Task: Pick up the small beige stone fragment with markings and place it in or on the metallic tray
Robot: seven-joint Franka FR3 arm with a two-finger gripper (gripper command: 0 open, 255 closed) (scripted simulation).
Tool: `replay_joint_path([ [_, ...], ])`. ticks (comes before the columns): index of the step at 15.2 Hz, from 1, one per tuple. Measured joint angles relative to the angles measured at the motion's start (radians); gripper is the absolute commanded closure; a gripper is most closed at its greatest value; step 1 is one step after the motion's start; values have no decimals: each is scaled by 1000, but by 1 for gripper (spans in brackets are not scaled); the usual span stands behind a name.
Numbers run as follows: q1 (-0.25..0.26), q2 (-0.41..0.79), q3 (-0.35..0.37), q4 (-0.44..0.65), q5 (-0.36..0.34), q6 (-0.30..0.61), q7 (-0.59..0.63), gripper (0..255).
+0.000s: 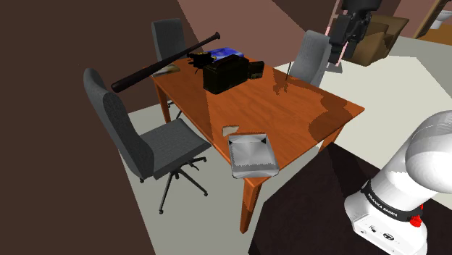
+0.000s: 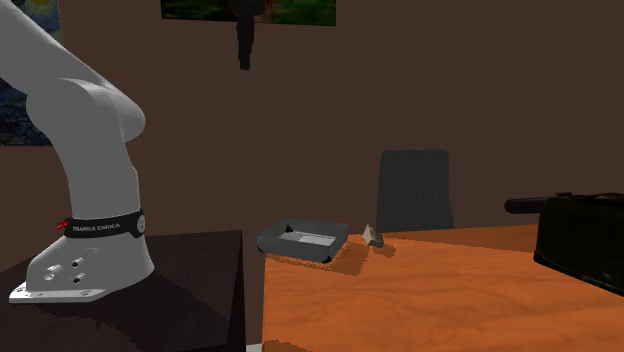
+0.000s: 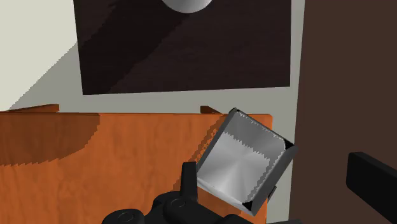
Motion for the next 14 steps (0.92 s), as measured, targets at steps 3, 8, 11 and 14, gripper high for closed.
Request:
replay_joint_path([
  [3,7,19,-13,-15,-9,32,-34,0],
  [8,33,135,-59,-58,-37,181,-165,0],
  [11,52,220,-82,-78,-46,281,-244,0],
  [14,68,318,-108,-74,-52,371,-328,0],
])
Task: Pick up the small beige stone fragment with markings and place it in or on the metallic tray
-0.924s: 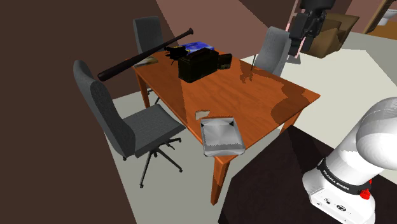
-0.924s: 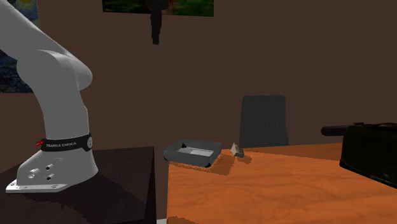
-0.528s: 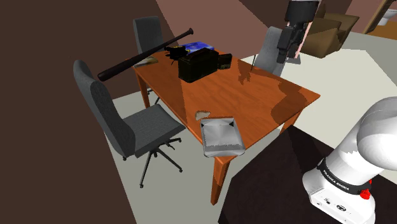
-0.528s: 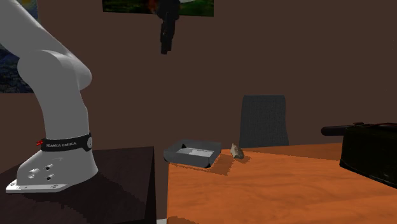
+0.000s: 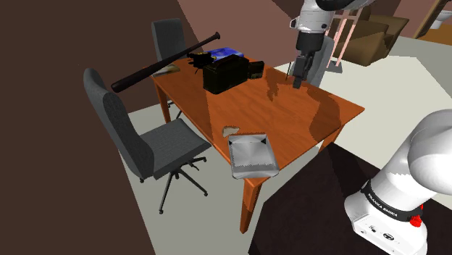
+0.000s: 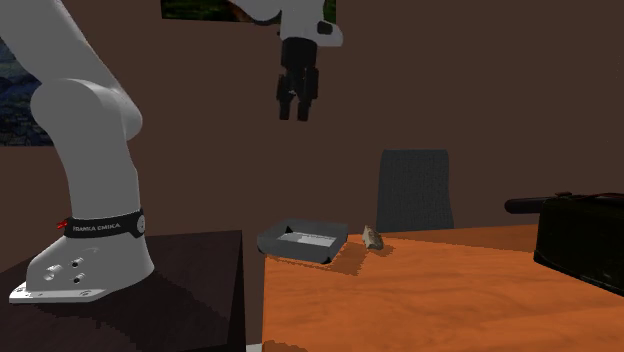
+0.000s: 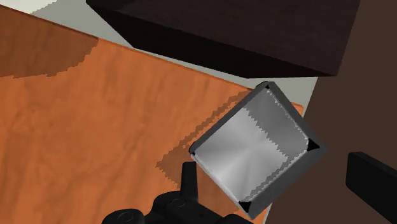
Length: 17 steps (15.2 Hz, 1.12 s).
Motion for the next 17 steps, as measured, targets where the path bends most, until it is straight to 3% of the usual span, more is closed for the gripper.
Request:
replay_joint_path([
  [8,46,291,-38,77,23,201,-213,0],
  [17,69,645,-24,260,85,356,-442,0],
])
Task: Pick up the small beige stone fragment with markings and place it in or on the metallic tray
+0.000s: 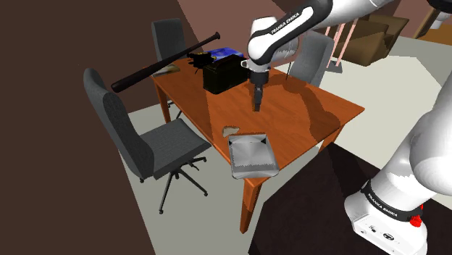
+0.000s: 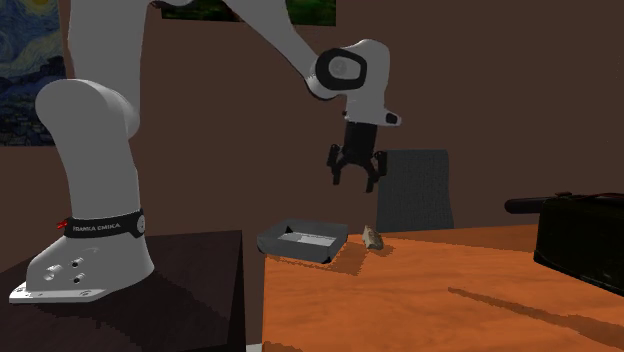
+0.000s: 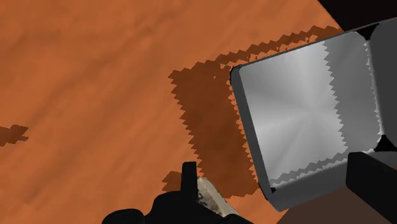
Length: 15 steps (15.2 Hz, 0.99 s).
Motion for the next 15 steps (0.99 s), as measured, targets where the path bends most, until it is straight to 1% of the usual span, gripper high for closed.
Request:
replay_joint_path([
  [6,1,210,39,160,20,44,-118,0],
  [9,-2,328,61,255,22,65,-173,0],
  [12,4,439,85,364,16,67,-212,0],
  [13,6,466,91,391,13,66,-223,0],
  [15,5,502,96,410,12,83,-235,0],
])
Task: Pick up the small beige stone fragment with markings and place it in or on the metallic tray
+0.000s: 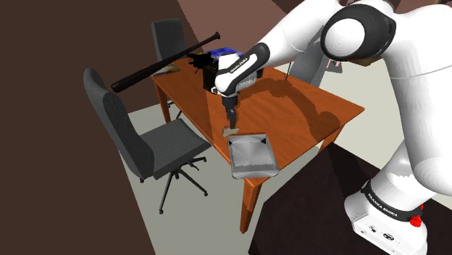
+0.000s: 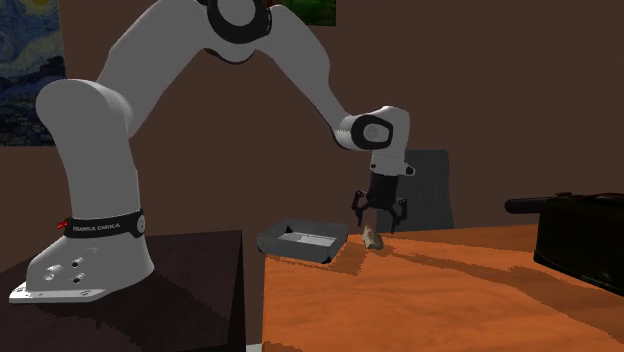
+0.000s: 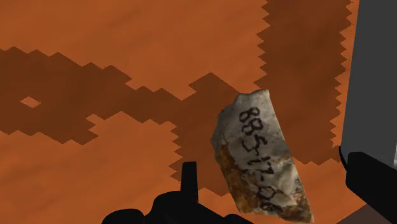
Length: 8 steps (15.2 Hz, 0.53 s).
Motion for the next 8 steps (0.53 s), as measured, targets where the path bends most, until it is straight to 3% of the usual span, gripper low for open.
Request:
replay_joint_path([
  [8,-2,61,5,2,4,58,-8,0],
])
